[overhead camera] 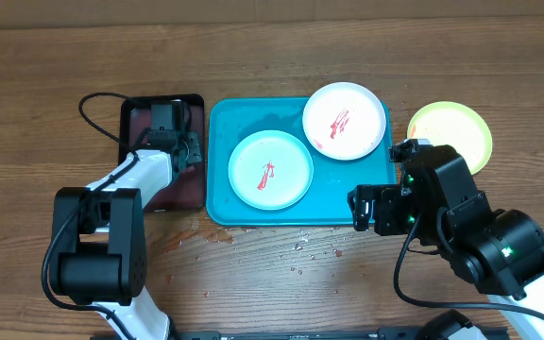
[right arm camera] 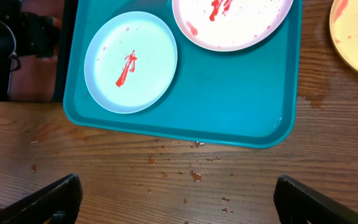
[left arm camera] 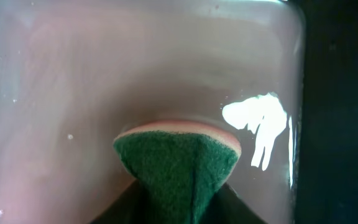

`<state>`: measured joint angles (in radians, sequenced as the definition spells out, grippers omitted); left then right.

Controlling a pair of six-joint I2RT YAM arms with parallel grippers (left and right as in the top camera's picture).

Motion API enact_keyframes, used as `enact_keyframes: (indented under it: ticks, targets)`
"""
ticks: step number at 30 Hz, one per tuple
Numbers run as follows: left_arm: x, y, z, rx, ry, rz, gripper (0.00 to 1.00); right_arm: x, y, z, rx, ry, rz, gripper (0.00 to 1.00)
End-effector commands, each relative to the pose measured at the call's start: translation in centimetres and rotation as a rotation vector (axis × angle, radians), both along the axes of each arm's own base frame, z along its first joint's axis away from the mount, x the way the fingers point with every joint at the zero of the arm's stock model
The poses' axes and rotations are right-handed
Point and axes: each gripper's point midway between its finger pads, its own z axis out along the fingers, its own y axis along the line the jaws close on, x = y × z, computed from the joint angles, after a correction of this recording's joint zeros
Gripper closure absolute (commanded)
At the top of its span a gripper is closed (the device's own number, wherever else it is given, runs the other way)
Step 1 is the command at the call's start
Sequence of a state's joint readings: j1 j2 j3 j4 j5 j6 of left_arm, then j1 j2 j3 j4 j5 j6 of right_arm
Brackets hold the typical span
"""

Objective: Clean dirty plates on tray and stack at the side
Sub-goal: 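Lift the wet sponge out of the black tray with the left gripper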

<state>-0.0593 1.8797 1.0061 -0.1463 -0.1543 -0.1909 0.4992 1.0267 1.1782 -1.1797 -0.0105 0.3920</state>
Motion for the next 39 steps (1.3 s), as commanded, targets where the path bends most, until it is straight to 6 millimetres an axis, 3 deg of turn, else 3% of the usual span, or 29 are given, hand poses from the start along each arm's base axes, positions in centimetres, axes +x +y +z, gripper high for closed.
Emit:
enact_keyframes:
  ticks: [1, 5, 15, 20, 28, 33, 39]
  targets:
    - [-0.3, 0.1, -0.5, -0.005, 0.02, 0.015, 0.78, 0.4, 0.2, 1.0, 0.009, -0.034, -0.001, 0.0]
    - [-0.5, 0.2, 0.2, 0.003, 0.053, 0.017, 0.96, 0.6, 0.3, 1.2, 0.016, -0.047, -0.001, 0.0]
    - [0.8, 0.2, 6.9, 0.01, 0.035, 0.018, 0.96, 1.0, 0.5, 1.6, 0.027, -0.066, -0.001, 0.0]
    - [0.0, 0.8, 9.3, 0.031, 0.025, 0.035, 0.96, 1.1, 0.5, 1.6, 0.028, -0.068, -0.001, 0.0]
    - [-1.6, 1.5, 8.1, 0.048, 0.106, 0.051, 0.96, 1.4, 0.7, 1.9, 0.037, -0.084, -0.001, 0.0]
    - [-3.3, 1.6, 8.4, 0.04, 0.165, 0.078, 0.96, 1.4, 0.7, 1.9, 0.038, -0.088, -0.001, 0.0]
    - [-3.8, 1.7, 8.0, 0.031, 0.191, 0.085, 0.96, 1.6, 0.8, 2.0, 0.042, -0.094, -0.001, 0.0]
